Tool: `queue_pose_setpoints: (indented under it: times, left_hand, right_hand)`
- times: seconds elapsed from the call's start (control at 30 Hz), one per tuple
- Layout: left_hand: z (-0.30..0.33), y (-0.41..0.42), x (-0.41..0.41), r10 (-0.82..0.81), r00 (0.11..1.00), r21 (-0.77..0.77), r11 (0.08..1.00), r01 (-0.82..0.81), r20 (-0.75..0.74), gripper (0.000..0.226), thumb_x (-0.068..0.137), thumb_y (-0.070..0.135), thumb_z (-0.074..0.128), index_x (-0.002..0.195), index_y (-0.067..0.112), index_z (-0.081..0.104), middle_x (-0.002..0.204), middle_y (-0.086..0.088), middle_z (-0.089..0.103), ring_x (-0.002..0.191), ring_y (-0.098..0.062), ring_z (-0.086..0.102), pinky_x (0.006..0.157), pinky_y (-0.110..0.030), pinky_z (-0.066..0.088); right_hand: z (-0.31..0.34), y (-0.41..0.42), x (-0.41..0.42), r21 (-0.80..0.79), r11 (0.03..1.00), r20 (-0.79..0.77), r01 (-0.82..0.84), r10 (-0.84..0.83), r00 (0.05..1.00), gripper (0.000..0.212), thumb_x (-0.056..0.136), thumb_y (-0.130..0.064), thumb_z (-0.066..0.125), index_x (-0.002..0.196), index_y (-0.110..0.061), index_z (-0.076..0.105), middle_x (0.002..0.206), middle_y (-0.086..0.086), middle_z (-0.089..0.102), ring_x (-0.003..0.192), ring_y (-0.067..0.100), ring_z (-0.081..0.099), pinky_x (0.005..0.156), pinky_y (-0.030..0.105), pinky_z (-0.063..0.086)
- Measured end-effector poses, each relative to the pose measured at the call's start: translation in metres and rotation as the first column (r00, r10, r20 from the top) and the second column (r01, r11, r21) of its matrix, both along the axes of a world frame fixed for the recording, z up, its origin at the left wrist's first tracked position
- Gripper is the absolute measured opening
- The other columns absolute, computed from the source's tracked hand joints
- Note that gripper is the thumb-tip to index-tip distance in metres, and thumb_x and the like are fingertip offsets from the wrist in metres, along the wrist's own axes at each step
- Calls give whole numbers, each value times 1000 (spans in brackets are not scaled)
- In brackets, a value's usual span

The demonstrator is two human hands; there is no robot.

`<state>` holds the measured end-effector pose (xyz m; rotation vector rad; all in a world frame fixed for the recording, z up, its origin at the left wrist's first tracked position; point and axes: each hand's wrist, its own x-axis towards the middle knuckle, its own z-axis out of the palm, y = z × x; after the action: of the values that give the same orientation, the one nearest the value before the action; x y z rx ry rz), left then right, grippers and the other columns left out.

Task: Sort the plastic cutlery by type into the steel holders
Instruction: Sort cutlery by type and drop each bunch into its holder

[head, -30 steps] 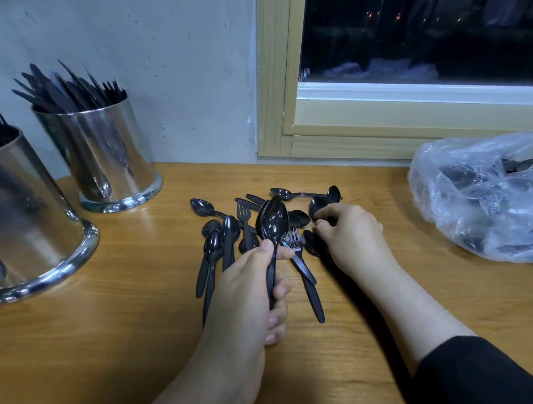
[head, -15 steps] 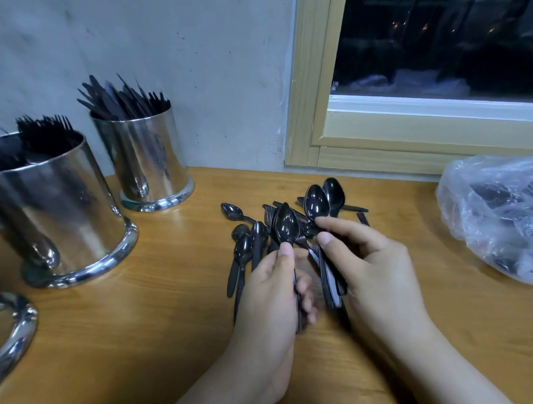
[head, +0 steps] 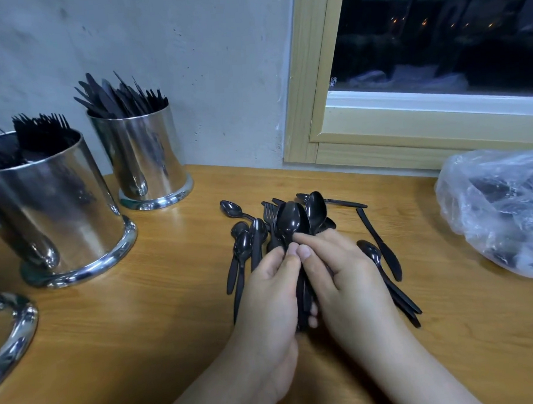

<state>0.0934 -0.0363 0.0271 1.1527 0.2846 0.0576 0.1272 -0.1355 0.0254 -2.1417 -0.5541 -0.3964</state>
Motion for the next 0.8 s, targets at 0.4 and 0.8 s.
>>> queue_pose_setpoints:
  times: [0.4, 0.8]
  left_hand:
    - [-6, 1, 5, 92, 994, 23, 995, -93, 56, 33, 108, 30, 49, 91, 10, 69, 64, -3, 48, 49, -13, 46, 41, -24, 40]
    - [-5, 2, 7, 128, 991, -49, 990, -130, -43, 41, 108, 38, 45, 86, 14, 70, 61, -1, 56, 60, -18, 63, 58, -31, 54]
  right_hand:
    - [17, -3, -11, 374, 928, -234, -10, 104, 967, 77, 97, -10, 61, 145, -53, 18, 67, -8, 63, 52, 10, 62, 56, 27, 56]
    - [7, 0, -9, 339, 940, -282, 45, 57, 958, 42, 91, -19, 70, 130, -32, 62, 61, -12, 64, 59, -1, 56, 61, 8, 43]
